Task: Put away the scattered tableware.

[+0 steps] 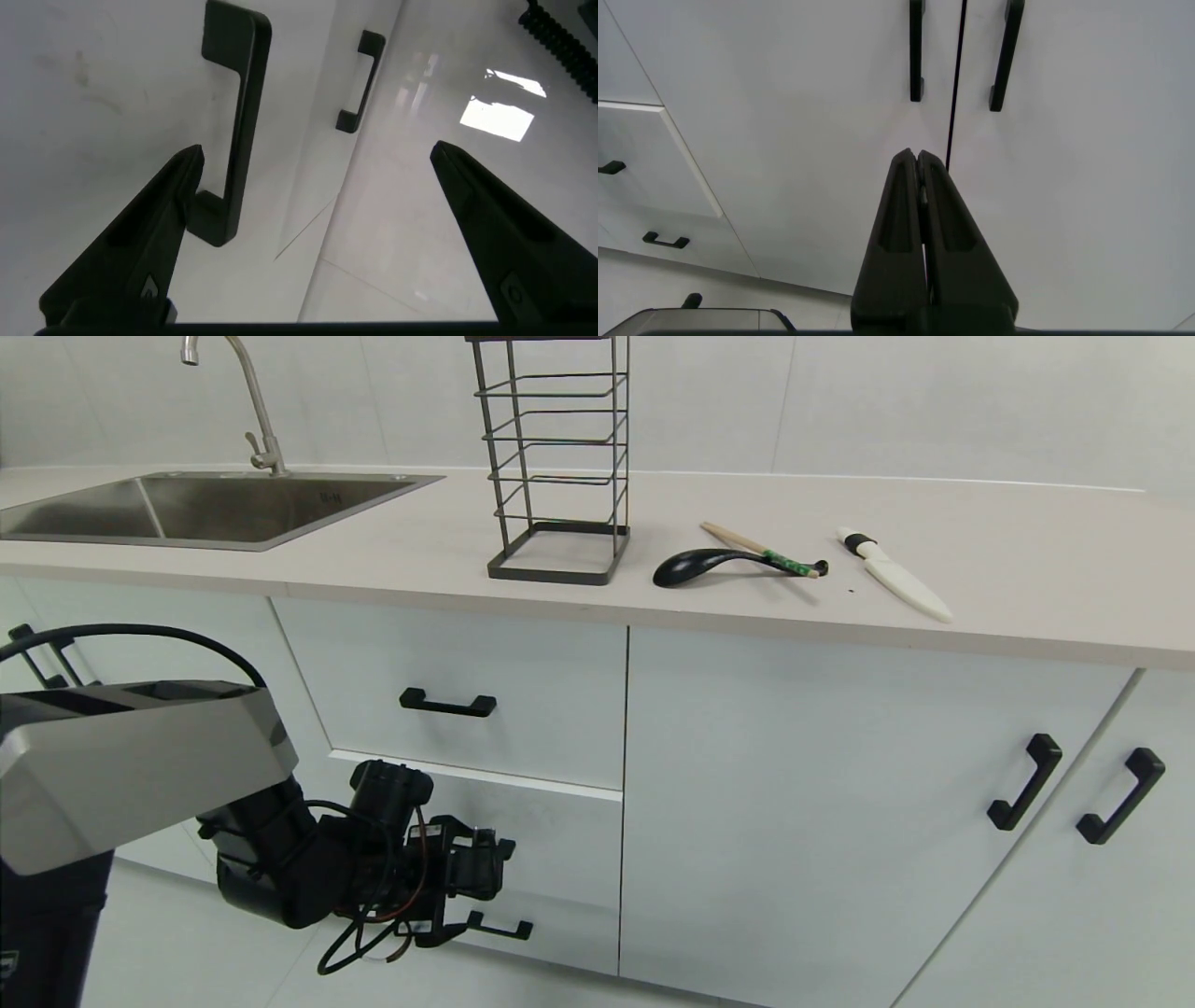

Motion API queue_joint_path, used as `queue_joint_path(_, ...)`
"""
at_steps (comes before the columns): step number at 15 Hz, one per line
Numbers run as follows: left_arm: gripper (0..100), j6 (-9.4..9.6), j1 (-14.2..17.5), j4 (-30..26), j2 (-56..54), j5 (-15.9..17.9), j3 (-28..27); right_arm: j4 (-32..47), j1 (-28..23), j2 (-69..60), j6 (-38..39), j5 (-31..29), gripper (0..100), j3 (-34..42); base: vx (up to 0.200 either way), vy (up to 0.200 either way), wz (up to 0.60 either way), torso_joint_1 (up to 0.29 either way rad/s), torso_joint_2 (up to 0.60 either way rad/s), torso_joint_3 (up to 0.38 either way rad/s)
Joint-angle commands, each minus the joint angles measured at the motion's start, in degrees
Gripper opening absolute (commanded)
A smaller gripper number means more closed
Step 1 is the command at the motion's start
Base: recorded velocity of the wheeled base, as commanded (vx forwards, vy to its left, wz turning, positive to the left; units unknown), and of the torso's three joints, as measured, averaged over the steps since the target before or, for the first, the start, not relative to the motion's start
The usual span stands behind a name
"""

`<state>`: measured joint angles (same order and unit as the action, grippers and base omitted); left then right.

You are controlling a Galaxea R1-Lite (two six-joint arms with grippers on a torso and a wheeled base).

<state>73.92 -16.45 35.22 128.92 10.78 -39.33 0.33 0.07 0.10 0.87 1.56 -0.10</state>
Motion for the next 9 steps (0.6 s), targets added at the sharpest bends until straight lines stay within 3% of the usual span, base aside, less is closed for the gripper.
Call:
queue_joint_path(1, 100, 0.17, -0.2, 0.0, 0.6, 0.0, -0.1, 0.0, 0.0, 0.1, 0.0, 0.0, 0, 0.0, 0.0, 0.0, 0.0, 0.0, 0.0, 0.0)
queue_joint_path(4, 100, 1.93, -0.1, 0.0, 2.7, 1.9, -1.4, 0.0, 0.0, 0.1, 0.0, 0.0, 0, 0.0, 0.0, 0.0, 0.0, 0.0, 0.0, 0.0)
queue_joint_path(9, 100, 2.01, -0.2, -0.4, 3.2, 2.0, -1.1, 0.0, 0.0, 0.1, 0.0, 0.0, 0, 0.0, 0.0, 0.0, 0.0, 0.0, 0.0, 0.0)
